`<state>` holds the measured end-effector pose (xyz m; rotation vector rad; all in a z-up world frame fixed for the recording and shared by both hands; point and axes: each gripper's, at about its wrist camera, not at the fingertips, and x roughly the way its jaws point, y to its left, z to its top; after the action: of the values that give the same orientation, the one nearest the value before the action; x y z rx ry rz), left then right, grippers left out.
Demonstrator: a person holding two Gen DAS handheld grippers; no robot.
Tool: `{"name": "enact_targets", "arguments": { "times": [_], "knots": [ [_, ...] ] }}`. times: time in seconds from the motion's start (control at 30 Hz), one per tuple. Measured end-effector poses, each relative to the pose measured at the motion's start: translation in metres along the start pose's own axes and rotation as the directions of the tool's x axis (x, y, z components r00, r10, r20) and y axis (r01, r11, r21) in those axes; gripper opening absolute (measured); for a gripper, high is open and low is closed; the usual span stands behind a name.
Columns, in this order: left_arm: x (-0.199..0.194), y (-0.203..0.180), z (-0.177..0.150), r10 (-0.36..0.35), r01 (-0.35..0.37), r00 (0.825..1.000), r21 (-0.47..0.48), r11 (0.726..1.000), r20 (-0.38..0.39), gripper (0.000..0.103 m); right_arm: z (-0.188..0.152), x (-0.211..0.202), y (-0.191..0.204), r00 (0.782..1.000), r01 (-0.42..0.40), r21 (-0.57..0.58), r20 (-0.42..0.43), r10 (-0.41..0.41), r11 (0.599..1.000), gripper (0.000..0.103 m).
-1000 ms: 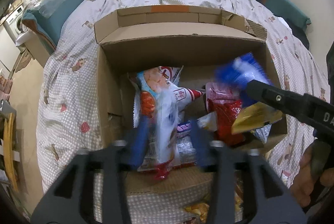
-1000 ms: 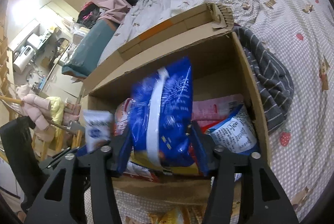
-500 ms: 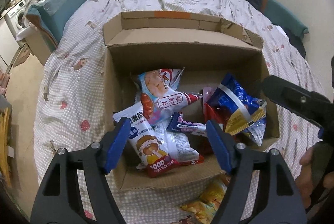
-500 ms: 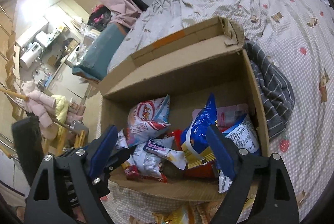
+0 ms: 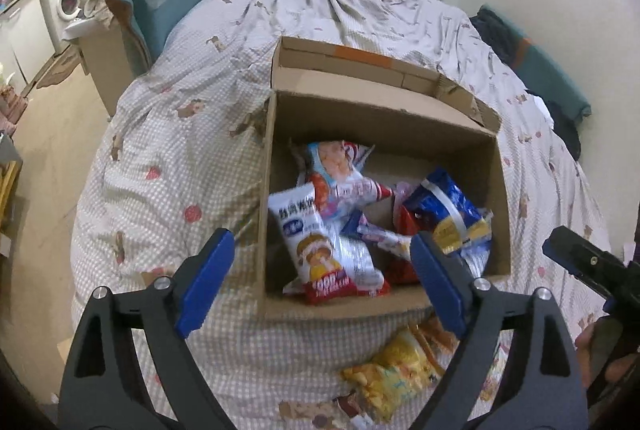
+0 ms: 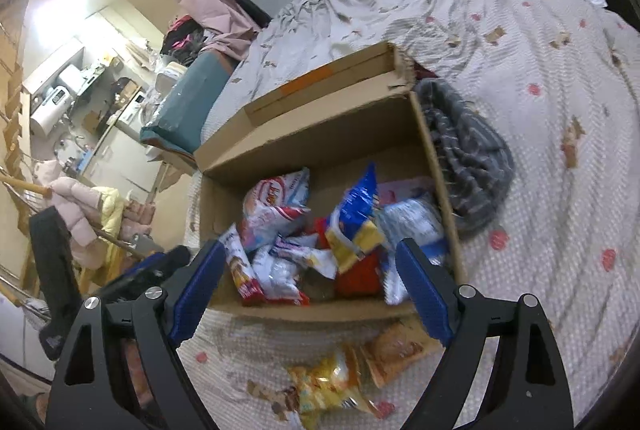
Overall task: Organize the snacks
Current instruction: 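Withdraw both tools and move the right tool toward the small yellow-pink pack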
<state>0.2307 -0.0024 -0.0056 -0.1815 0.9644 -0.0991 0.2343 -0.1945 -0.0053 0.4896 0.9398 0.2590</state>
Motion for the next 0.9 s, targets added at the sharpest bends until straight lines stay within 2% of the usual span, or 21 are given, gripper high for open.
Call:
{"name": "enact_targets", "arguments": {
  "times": [0.23,0.43,0.67,0.8,0.87,0.9],
  "knots": [
    [-0.011,-0.002,-0.026,0.028,-0.027,0.999,0.038,0.999,-0.031,0.087,-0.026,-0.015,-0.018,0.999,0.042,0.054,-0.036,-0.040,0.998,0.090],
    [-0.017,0.002,-0.044,0.029,-0.028,0.998,0.023,0.999,-0.057,0.087,-0.049,-0.023,-0.033,0.994,0.089,0.094,-0.077,-0.082,0.992,0.090],
    [-0.017,0.001,-0.065,0.057,-0.054,0.994,0.041,0.998,-0.088,0.087,-0.072,-0.026,-0.053,0.978,0.166,0.121,-0.144,-0.148,0.979,0.090],
    [-0.017,0.000,-0.071,0.041,-0.038,0.994,0.031,0.999,-0.104,0.087,-0.083,-0.019,-0.068,0.960,0.220,0.137,-0.205,-0.189,0.966,0.090],
    [-0.018,0.000,-0.072,0.042,-0.039,0.994,0.036,0.999,-0.105,0.087,-0.090,-0.011,-0.075,0.938,0.268,0.127,-0.259,-0.229,0.955,0.090],
    [-0.018,-0.001,-0.073,0.043,-0.039,0.993,0.039,0.998,-0.106,0.087,-0.094,-0.006,-0.079,0.920,0.302,0.110,-0.292,-0.260,0.947,0.090]
  ]
}}
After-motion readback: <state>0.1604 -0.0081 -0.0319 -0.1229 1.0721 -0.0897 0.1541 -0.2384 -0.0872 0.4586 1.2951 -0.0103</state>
